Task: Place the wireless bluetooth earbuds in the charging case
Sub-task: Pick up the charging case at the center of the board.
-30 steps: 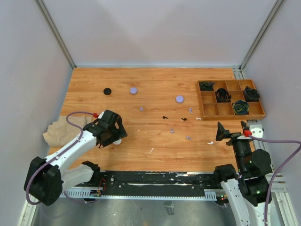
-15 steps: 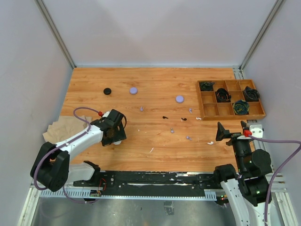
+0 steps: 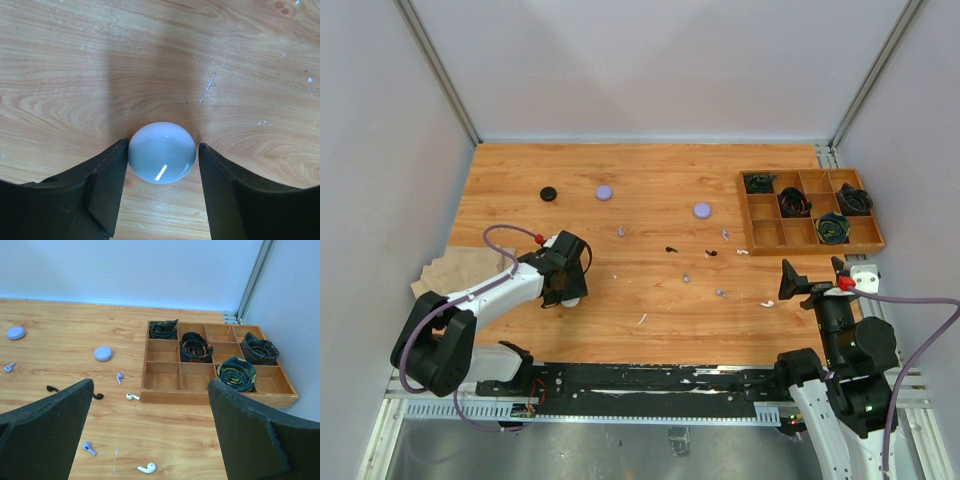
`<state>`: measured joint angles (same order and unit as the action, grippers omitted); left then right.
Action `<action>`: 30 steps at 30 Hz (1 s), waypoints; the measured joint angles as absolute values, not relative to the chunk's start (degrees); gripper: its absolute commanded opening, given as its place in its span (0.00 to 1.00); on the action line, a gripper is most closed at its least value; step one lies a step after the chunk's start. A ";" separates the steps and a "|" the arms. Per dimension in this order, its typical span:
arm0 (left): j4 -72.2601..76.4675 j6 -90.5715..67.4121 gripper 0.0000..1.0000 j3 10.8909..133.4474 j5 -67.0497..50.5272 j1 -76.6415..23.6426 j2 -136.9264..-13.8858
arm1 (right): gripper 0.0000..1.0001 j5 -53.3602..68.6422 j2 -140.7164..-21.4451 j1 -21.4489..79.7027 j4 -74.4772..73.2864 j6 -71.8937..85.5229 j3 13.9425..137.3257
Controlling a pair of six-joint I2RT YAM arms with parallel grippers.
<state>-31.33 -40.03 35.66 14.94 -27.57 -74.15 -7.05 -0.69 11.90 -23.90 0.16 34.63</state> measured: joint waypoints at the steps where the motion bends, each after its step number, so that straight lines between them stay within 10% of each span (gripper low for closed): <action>1: -31.27 -40.01 0.61 35.66 14.87 -27.57 -74.15 | 0.99 -7.05 -0.69 11.90 -23.88 0.16 34.63; 30: -15.57 -33.30 0.52 33.43 16.23 -37.54 -65.95 | 0.99 3.33 -11.94 11.92 -22.13 4.10 38.06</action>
